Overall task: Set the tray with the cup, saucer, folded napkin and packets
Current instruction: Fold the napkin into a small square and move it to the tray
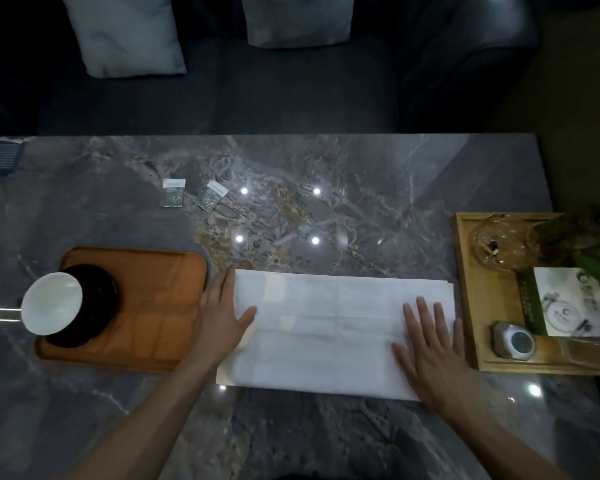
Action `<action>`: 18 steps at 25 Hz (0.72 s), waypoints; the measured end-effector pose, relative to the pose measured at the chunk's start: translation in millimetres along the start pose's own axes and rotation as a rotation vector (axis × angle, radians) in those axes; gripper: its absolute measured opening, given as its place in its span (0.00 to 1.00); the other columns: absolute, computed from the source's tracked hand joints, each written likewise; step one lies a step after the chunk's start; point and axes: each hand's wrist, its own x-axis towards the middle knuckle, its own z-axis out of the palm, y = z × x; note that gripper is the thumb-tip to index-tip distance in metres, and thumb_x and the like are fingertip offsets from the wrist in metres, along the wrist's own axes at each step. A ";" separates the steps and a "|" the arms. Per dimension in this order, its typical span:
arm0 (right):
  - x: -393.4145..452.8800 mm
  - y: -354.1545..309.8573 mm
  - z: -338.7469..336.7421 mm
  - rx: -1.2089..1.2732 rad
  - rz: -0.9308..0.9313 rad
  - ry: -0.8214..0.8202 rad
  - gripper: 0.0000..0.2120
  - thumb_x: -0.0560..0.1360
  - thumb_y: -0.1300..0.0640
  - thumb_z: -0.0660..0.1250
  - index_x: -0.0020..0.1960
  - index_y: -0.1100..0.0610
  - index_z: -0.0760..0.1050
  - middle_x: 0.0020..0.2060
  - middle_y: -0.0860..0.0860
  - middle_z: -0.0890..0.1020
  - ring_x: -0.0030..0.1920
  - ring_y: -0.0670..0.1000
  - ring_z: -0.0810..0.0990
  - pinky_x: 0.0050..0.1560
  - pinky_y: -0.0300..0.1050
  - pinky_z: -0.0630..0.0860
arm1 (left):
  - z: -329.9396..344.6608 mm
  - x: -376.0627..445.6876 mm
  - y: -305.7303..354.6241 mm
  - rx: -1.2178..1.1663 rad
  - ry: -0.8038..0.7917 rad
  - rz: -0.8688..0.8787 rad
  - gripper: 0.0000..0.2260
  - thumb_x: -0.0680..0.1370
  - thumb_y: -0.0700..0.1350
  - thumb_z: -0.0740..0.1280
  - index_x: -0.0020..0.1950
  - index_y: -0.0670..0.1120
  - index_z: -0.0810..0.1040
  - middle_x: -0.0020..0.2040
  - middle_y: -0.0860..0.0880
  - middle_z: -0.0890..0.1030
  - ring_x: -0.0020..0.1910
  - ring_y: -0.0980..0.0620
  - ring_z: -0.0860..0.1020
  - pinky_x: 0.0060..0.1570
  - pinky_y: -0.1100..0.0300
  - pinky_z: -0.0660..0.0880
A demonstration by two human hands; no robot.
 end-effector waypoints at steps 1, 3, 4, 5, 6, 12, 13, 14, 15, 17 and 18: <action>-16.3 -0.5 6.0 -0.001 0.002 0.001 0.33 0.79 0.37 0.42 0.80 0.51 0.43 0.80 0.52 0.43 0.79 0.57 0.41 0.75 0.64 0.43 | -0.5 -10.6 0.3 -0.051 0.003 -0.058 0.38 0.75 0.55 0.69 0.79 0.49 0.53 0.77 0.44 0.59 0.73 0.41 0.61 0.70 0.44 0.63; -47.1 0.3 16.1 0.026 0.013 0.001 0.33 0.80 0.38 0.43 0.79 0.53 0.48 0.80 0.53 0.46 0.79 0.58 0.45 0.76 0.59 0.39 | 2.2 -34.7 3.0 -0.167 0.007 -0.196 0.38 0.74 0.53 0.72 0.78 0.47 0.56 0.74 0.41 0.61 0.70 0.40 0.65 0.67 0.45 0.66; -60.1 0.6 20.4 0.042 0.018 0.005 0.33 0.79 0.38 0.43 0.79 0.53 0.50 0.80 0.52 0.47 0.79 0.58 0.46 0.76 0.55 0.36 | 4.2 -46.8 4.7 -0.213 0.013 -0.263 0.38 0.73 0.52 0.73 0.77 0.46 0.58 0.72 0.40 0.62 0.69 0.39 0.67 0.66 0.46 0.68; -69.8 1.2 23.8 0.056 0.029 0.009 0.33 0.79 0.37 0.43 0.79 0.53 0.51 0.80 0.52 0.48 0.79 0.58 0.46 0.76 0.52 0.35 | 6.8 -56.5 7.4 -0.240 0.022 -0.316 0.38 0.73 0.52 0.73 0.77 0.45 0.59 0.71 0.40 0.63 0.67 0.39 0.69 0.65 0.47 0.69; -76.2 1.0 26.1 0.068 0.053 0.009 0.34 0.79 0.36 0.43 0.79 0.53 0.51 0.80 0.53 0.48 0.79 0.57 0.45 0.76 0.52 0.35 | 8.8 -63.0 10.7 -0.258 0.034 -0.352 0.37 0.72 0.51 0.74 0.76 0.46 0.60 0.70 0.40 0.63 0.65 0.39 0.70 0.63 0.48 0.69; -80.8 1.5 34.9 0.040 0.116 -0.042 0.34 0.78 0.35 0.41 0.79 0.49 0.41 0.79 0.53 0.42 0.78 0.55 0.36 0.74 0.56 0.36 | 4.9 -54.3 23.5 -0.421 0.012 -0.450 0.30 0.68 0.42 0.76 0.67 0.44 0.69 0.61 0.41 0.75 0.57 0.40 0.76 0.55 0.48 0.76; -80.5 2.2 35.8 0.032 0.116 -0.047 0.34 0.78 0.35 0.41 0.79 0.49 0.40 0.79 0.52 0.41 0.78 0.55 0.36 0.74 0.56 0.35 | 3.0 -50.9 22.2 -0.456 -0.004 -0.456 0.28 0.67 0.41 0.77 0.64 0.44 0.69 0.59 0.42 0.78 0.54 0.41 0.77 0.51 0.49 0.76; -80.4 3.0 36.1 0.025 0.116 -0.053 0.34 0.78 0.35 0.41 0.79 0.49 0.40 0.79 0.52 0.40 0.78 0.56 0.36 0.74 0.56 0.35 | 1.5 -47.8 20.3 -0.481 -0.019 -0.471 0.27 0.67 0.40 0.77 0.62 0.44 0.69 0.57 0.43 0.79 0.52 0.42 0.78 0.49 0.50 0.76; -80.1 3.2 36.1 0.021 0.113 -0.056 0.34 0.78 0.35 0.42 0.79 0.50 0.41 0.79 0.52 0.41 0.78 0.56 0.36 0.74 0.57 0.35 | 0.6 -44.6 18.0 -0.489 -0.038 -0.492 0.26 0.67 0.40 0.77 0.61 0.44 0.70 0.56 0.43 0.80 0.51 0.43 0.78 0.47 0.52 0.75; -79.5 2.7 35.2 0.033 0.109 -0.057 0.34 0.78 0.35 0.43 0.80 0.51 0.44 0.80 0.54 0.45 0.78 0.57 0.39 0.74 0.58 0.38 | 0.7 -38.9 15.0 -0.499 -0.075 -0.533 0.22 0.68 0.40 0.77 0.58 0.43 0.72 0.55 0.43 0.80 0.50 0.43 0.78 0.46 0.53 0.73; -79.5 2.4 34.5 0.035 0.112 -0.059 0.34 0.78 0.35 0.43 0.80 0.51 0.45 0.79 0.54 0.47 0.78 0.57 0.39 0.74 0.58 0.39 | 1.4 -36.8 14.5 -0.510 -0.087 -0.544 0.18 0.68 0.40 0.77 0.54 0.42 0.74 0.54 0.43 0.81 0.48 0.44 0.78 0.45 0.54 0.73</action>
